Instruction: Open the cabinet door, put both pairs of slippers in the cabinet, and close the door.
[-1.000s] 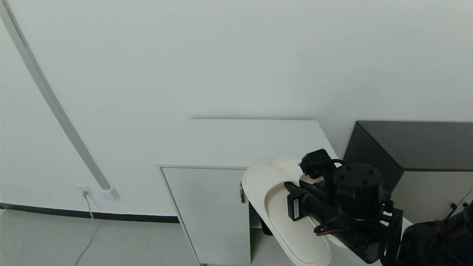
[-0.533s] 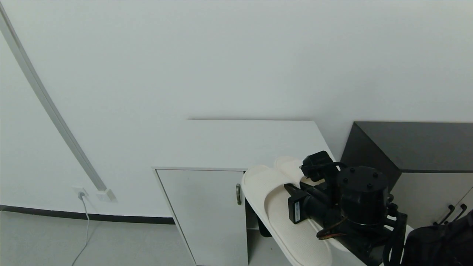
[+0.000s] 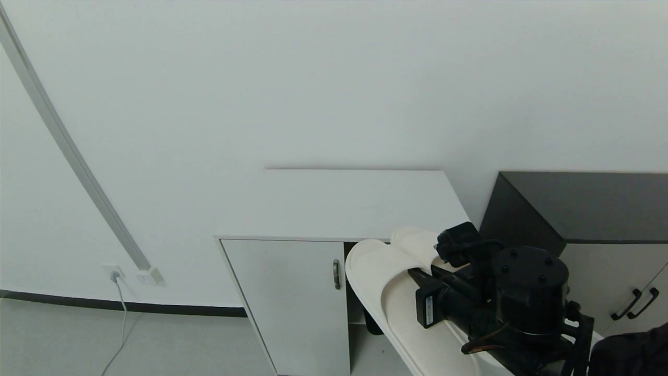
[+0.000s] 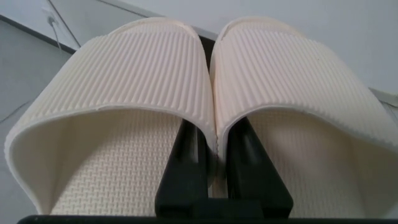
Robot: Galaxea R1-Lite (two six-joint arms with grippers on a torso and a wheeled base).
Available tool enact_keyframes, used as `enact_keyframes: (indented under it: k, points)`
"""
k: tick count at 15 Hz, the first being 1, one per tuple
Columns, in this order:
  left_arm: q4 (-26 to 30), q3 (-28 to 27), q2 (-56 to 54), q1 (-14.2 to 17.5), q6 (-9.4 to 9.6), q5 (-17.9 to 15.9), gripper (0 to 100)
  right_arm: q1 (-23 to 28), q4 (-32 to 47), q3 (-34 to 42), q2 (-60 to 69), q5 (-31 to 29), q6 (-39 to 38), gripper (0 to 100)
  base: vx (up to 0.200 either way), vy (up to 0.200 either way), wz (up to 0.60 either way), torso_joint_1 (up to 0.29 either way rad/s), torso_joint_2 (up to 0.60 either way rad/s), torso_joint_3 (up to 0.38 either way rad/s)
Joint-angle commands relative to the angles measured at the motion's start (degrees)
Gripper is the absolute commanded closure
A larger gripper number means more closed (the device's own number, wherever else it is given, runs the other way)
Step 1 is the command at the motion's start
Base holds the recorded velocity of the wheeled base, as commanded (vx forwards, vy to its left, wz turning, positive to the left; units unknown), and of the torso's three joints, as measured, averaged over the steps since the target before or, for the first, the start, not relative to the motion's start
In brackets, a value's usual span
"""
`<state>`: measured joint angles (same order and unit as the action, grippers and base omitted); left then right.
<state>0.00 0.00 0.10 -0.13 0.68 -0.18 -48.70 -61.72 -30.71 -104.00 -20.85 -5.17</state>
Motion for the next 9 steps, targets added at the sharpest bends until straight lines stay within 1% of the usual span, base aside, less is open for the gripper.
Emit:
enact_keyframes:
  k: [1, 3, 4, 9]
  points:
    - [0.0, 0.0, -0.01, 0.05, 0.02, 0.01, 100, -0.25, -0.42, 1.18, 0.11, 0.02, 0.07, 100, 0.0, 0.0, 0.0, 0.0, 0.0, 0.0]
    - [0.0, 0.0, -0.01, -0.04, 0.02, 0.01, 100, -0.34, -0.59, 1.44, 0.2, -0.07, 0.07, 100, 0.0, 0.0, 0.0, 0.0, 0.0, 0.0]
    - [0.0, 0.0, -0.01, -0.04, 0.02, 0.01, 100, -0.34, -0.59, 1.53, 0.2, -0.07, 0.07, 100, 0.0, 0.0, 0.0, -0.085, 0.16, 0.105]
    - [0.0, 0.0, -0.01, 0.05, 0.02, 0.01, 100, -0.43, -0.59, 2.23, 0.2, -0.16, 0.07, 100, 0.0, 0.0, 0.0, -0.168, 0.38, 0.207]
